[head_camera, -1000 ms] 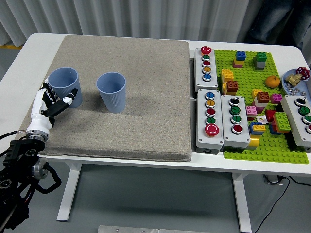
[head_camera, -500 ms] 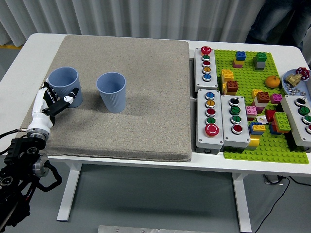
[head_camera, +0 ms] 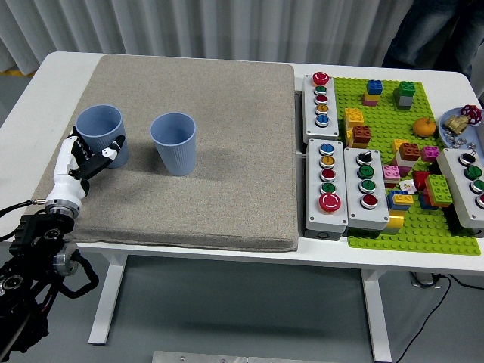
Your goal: Pick cup pour cup place
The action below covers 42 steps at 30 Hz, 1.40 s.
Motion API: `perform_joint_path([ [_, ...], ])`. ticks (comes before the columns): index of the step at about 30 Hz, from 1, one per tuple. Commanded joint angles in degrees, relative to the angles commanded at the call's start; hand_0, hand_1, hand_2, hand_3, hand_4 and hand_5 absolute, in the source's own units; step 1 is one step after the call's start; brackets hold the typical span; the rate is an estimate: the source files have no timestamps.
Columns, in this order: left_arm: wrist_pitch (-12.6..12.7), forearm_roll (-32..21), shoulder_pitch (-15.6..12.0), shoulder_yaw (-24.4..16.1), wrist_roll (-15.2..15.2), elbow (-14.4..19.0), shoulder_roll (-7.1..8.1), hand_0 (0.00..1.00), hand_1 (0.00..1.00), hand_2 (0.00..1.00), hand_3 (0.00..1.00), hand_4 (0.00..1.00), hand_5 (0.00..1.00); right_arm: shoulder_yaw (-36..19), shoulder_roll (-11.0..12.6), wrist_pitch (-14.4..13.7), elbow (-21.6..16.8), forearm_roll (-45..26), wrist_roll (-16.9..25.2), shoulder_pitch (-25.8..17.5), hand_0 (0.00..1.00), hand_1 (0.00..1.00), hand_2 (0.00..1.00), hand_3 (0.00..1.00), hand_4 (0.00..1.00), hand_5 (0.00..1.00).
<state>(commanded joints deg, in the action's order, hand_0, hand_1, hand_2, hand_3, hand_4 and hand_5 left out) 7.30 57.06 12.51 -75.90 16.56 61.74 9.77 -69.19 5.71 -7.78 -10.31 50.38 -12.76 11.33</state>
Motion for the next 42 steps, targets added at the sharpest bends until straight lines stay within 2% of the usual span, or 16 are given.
perform_joint_path([
  [27, 0.3, 0.1, 0.8, 0.3, -0.2, -1.2, -0.28, 0.945, 0.946, 0.998, 0.998, 0.838, 0.186, -0.1, 0.0, 0.1, 0.0, 0.3, 0.0, -0.1, 0.744, 0.704, 0.726, 0.645, 0.226, 0.402],
  [28, 0.3, 0.1, 0.8, 0.3, -0.2, -1.2, -0.28, 0.890, 0.913, 0.998, 0.998, 0.844, 0.204, -0.1, 0.0, 0.1, 0.0, 0.3, 0.0, -0.1, 0.743, 0.704, 0.727, 0.644, 0.225, 0.403],
  [33, 1.1, 0.1, 0.6, 0.3, -0.1, -0.9, -0.21, 0.890, 0.913, 0.998, 0.998, 0.844, 0.204, -0.1, 0.0, 0.1, 0.0, 0.4, 0.0, -0.2, 0.743, 0.704, 0.727, 0.644, 0.225, 0.403],
  [34, 1.4, 0.2, 0.6, 0.3, 0.0, -0.9, -0.22, 0.724, 0.812, 0.976, 0.988, 0.838, 0.201, -0.2, 0.0, 0.1, 0.0, 0.4, 0.0, -0.2, 0.743, 0.704, 0.726, 0.644, 0.225, 0.402],
  [39, 2.8, 0.8, 0.7, 0.5, 0.0, -0.8, -0.29, 0.724, 0.812, 0.976, 0.988, 0.838, 0.201, -0.2, 0.0, 0.1, 0.0, 0.4, 0.0, -0.1, 0.743, 0.704, 0.726, 0.644, 0.225, 0.402],
  [40, 3.1, 1.0, 0.7, 0.6, 0.1, -0.8, -0.30, 0.608, 0.695, 0.879, 0.922, 0.834, 0.203, -0.2, 0.0, 0.1, 0.0, 0.4, 0.0, -0.1, 0.743, 0.704, 0.727, 0.644, 0.224, 0.402],
  [42, 3.7, 1.3, 0.7, 0.7, 0.2, -0.8, -0.38, 0.608, 0.695, 0.879, 0.922, 0.834, 0.203, -0.2, 0.0, 0.1, 0.0, 0.3, 0.0, 0.0, 0.743, 0.704, 0.727, 0.644, 0.224, 0.402],
])
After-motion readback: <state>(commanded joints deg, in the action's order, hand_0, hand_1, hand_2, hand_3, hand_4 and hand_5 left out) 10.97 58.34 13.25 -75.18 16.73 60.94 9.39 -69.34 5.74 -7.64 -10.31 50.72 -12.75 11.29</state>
